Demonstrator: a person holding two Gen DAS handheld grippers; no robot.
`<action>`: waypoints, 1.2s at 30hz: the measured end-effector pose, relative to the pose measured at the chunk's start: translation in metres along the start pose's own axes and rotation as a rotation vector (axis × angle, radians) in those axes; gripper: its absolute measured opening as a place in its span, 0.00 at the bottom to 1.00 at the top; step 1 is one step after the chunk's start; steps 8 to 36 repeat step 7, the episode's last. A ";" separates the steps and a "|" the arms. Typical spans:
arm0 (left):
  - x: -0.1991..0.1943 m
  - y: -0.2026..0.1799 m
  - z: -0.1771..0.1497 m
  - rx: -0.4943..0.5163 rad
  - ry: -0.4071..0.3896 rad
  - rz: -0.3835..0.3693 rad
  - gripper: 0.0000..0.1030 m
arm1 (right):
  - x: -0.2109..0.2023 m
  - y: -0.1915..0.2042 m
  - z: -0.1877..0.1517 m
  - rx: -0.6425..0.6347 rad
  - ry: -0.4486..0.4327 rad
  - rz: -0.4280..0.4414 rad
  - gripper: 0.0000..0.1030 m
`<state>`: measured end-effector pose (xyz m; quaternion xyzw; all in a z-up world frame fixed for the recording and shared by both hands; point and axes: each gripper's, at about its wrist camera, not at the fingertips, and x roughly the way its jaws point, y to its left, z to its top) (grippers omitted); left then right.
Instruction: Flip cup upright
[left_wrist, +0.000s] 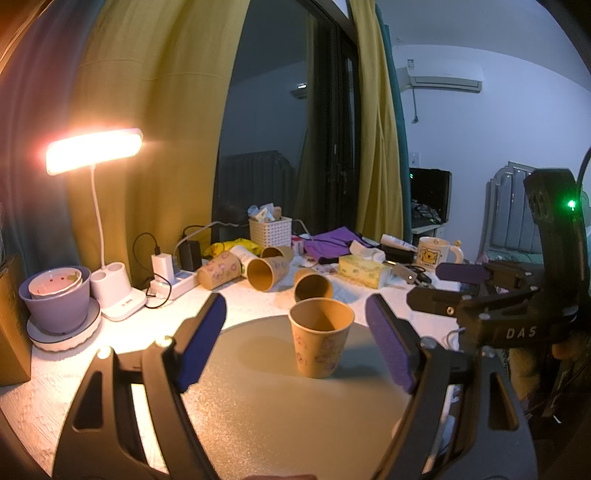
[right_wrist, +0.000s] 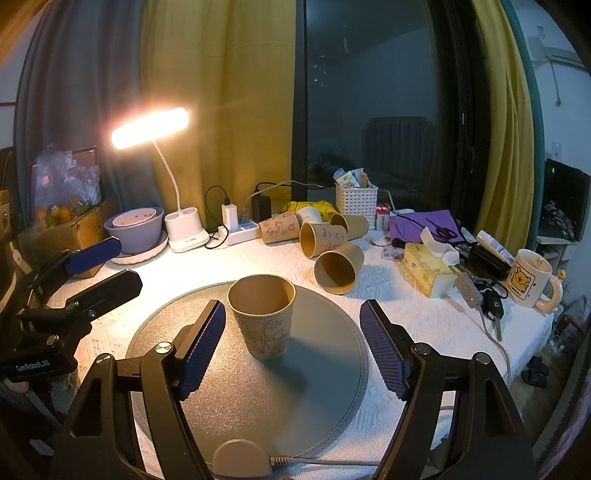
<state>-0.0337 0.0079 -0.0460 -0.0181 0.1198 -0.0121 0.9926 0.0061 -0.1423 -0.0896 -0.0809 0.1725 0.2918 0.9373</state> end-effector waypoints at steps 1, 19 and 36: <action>0.000 0.000 0.000 0.000 0.000 0.000 0.77 | 0.000 0.000 0.000 0.000 0.000 0.000 0.76; -0.004 -0.003 0.001 -0.008 -0.028 -0.010 0.77 | 0.000 0.000 0.000 -0.003 0.001 0.000 0.76; -0.004 -0.003 0.001 -0.008 -0.028 -0.010 0.77 | 0.000 0.000 0.000 -0.003 0.001 0.000 0.76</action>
